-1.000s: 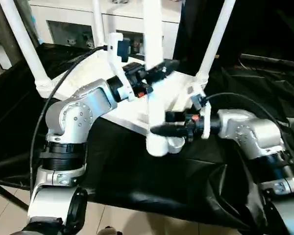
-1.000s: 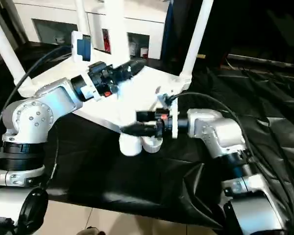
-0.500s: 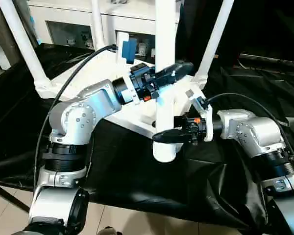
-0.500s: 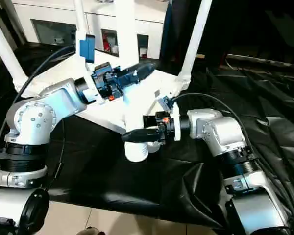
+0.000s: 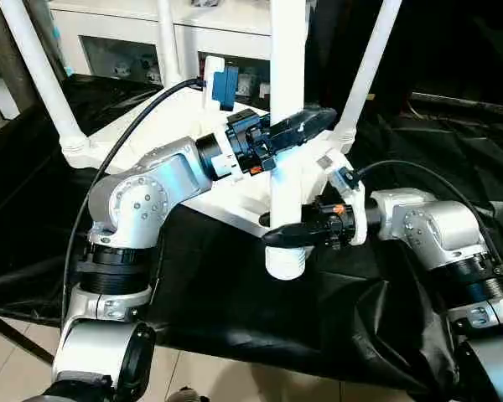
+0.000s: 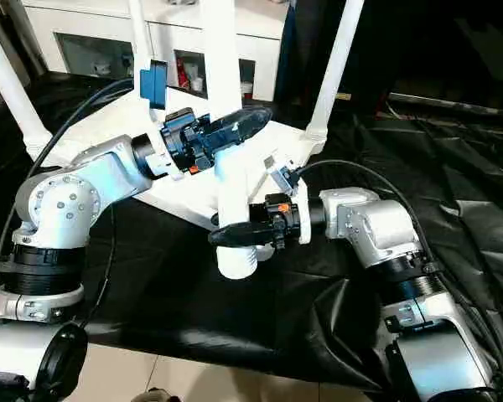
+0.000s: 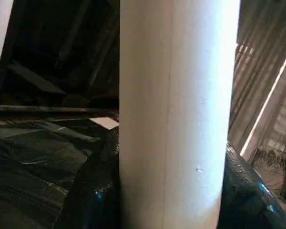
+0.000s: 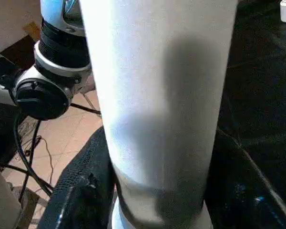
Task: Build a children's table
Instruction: Pick table leg
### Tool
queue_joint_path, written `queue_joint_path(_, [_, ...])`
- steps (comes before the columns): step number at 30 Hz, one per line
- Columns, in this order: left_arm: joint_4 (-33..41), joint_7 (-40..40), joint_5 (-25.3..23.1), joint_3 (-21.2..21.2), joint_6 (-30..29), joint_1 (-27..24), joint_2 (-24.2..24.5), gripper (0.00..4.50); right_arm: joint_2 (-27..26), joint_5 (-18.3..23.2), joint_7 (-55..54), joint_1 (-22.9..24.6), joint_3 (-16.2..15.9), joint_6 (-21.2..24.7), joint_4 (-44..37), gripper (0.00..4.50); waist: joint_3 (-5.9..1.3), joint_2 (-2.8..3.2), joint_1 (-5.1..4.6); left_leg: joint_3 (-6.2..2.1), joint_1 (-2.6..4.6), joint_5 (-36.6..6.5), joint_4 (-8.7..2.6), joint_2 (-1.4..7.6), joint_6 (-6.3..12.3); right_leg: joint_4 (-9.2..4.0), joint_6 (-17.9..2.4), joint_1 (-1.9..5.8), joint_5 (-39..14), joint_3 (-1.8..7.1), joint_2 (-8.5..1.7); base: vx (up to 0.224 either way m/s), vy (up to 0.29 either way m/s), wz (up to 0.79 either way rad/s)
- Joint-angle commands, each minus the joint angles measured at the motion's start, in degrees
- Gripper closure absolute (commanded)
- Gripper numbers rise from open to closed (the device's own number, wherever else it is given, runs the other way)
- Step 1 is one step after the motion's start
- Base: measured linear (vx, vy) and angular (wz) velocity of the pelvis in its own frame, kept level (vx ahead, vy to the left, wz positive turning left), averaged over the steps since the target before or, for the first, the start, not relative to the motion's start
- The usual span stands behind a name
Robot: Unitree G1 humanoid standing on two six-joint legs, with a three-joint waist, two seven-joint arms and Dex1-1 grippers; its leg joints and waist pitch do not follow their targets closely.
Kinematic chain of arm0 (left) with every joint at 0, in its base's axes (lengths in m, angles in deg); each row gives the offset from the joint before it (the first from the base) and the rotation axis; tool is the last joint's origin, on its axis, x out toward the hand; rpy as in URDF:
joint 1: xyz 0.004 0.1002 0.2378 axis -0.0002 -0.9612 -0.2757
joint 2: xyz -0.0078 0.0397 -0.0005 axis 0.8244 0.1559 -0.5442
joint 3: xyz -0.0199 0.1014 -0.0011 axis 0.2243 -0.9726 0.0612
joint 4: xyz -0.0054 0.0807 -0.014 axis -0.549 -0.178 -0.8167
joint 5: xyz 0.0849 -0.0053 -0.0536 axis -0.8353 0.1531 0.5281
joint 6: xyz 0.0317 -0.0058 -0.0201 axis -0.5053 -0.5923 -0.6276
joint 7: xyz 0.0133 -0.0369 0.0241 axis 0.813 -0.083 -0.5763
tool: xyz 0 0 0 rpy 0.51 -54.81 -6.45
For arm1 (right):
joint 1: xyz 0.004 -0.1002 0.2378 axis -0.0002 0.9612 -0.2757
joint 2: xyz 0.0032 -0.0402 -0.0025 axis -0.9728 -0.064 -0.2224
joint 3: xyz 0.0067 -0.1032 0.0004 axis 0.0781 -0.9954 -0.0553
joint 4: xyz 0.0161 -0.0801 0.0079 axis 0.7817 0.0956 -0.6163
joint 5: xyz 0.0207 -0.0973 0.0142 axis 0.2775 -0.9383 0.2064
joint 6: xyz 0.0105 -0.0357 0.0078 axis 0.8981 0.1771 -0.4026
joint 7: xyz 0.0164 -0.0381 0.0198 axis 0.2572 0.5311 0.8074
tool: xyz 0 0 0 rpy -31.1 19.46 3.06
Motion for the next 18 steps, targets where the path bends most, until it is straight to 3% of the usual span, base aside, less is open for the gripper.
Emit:
queue_joint_path(1, [0.15, -2.3, -0.71, -0.17, -1.47, 0.43, 0.2, 2.36, 0.33, 0.19, 0.33, -0.81, -0.01, 0.64, -0.18, 2.47, -4.9, -0.4, 0.1, -1.38, 1.29, -7.52, -3.45, 2.99, 0.62, -3.41, -13.35, 3.2, -8.87, 2.61, -4.1, 0.0, 0.0, 0.0])
queue_joint_path(2, [0.05, -2.26, -0.42, 0.0, -1.68, 0.47, 0.15, 2.36, 0.27, 0.23, 0.24, -0.74, 0.11, 0.59, -0.25, 2.47, -4.89, -0.27, 0.11, -1.4, 1.3, -7.54, -3.45, 2.98, 0.6, -3.4, -13.38, 3.17, -8.78, 2.61, -4.09, 0.0, 0.0, 0.0])
queue_joint_path(3, [-0.23, -1.84, 0.65, 0.54, -2.29, 0.6, -0.04, 2.01, 0.09, 0.34, -0.07, -0.47, 0.52, 0.43, -0.45, 2.53, -4.88, -0.34, 0.11, -1.37, 1.32, -7.71, -3.43, 2.94, 0.54, -3.47, -13.54, 3.17, -8.95, 2.59, -4.1, 0.0, 0.0, 0.0])
queue_joint_path(5, [-0.15, -1.41, 0.69, 0.84, -1.1, 0.45, -0.33, 1.99, -0.29, 0.61, -0.74, 0.09, 1.29, 0.1, -0.89, 2.54, -4.87, -0.41, 0.13, -1.41, 1.27, -7.66, -3.47, 2.92, 0.62, -3.51, -13.37, 3.22, -9.22, 2.57, -4.09, 0.0, 0.0, 0.0])
queue_joint_path(8, [0.44, -3.0, -1.92, 1.95, 6.54, -0.4, -2.5, 1.55, -1.7, 1.9, -3.4, 1.75, 3.91, -0.83, -2.25, 2.55, -4.78, -0.26, 0.12, -1.45, 1.25, -8.04, -3.56, 3.04, 0.62, -3.91, -12.99, 3.19, -9.68, 2.66, -4.19, 0.0, 0.0, 0.0])
queue_joint_path(10, [1.46, -4.99, -2.91, 3.76, 12.54, -1.22, -5.04, 1.53, -3.16, 3.05, -6.25, 3.31, 6.22, -1.5, -3.69, 2.55, -4.85, -0.34, 0.1, -1.49, 1.18, -8.11, -3.59, 3.12, 0.55, -3.9, -12.8, 3.32, -9.01, 2.68, -4.3, 0.0, 0.0, 0.0])
queue_joint_path(12, [2.28, -6.01, -2.66, 4.61, 13.92, -1.57, -6.17, 1.53, -3.99, 3.49, -7.83, 4.25, 7.45, -2.39, -4.54, 2.56, -5.03, -0.36, 0.11, -1.53, 1.25, -7.88, -3.56, 3.13, 0.49, -3.61, -13.08, 3.35, -7.99, 2.57, -4.32, 0.0, 0.0, 0.0])
queue_joint_path(14, [2.71, -7.39, -2.3, 5.92, 15.93, -2.07, -7.71, 1.53, -5.66, 5.57, -10.22, 5.69, 10.08, -2.18, -5.96, 2.57, -4.82, -0.32, 0.05, -1.42, 1.24, -8.43, -3.65, 3.03, 0.64, -3.89, -12.65, 3.23, -9.18, 2.63, -4.2, 0.0, 0.0, 0.0])
queue_joint_path(15, [2.73, -7.99, -2.16, 6.56, 16.86, -2.41, -8.34, 1.53, -6.66, 6.7, -11.74, 6.41, 11.59, -2.06, -6.64, 2.57, -4.82, 0.17, 0.08, -1.54, 1.25, -8.79, -3.64, 3.05, 0.4, -3.87, -12.68, 3.23, -9.75, 2.61, -4.3, 0.0, 0.0, 0.0])
queue_joint_path(16, [2.67, -8.39, -1.94, 7.26, 17.87, -2.79, -8.98, 1.53, -7.62, 7.83, -13.26, 7.11, 13.08, -1.86, -7.35, 2.57, -4.84, 0.2, 0.03, -1.54, 1.33, -9.45, -3.7, 3.1, 0.29, -4.03, -12.35, 3.16, -10.45, 2.57, -4.24, 0.0, 0.0, 0.0])
queue_joint_path(18, [3.08, -7.76, -0.47, 9.19, 18.66, -4.18, -8.63, 1.53, -10.46, 8.02, -20.55, 8.96, 17.59, -4.99, -9.19, 2.57, -4.83, 0.45, -0.05, -1.62, 1.34, -9.5, -3.89, 3.08, -0.37, -4.03, -12.06, 2.94, -10.33, 2.54, -4.21, 0.0, 0.0, 0.0])
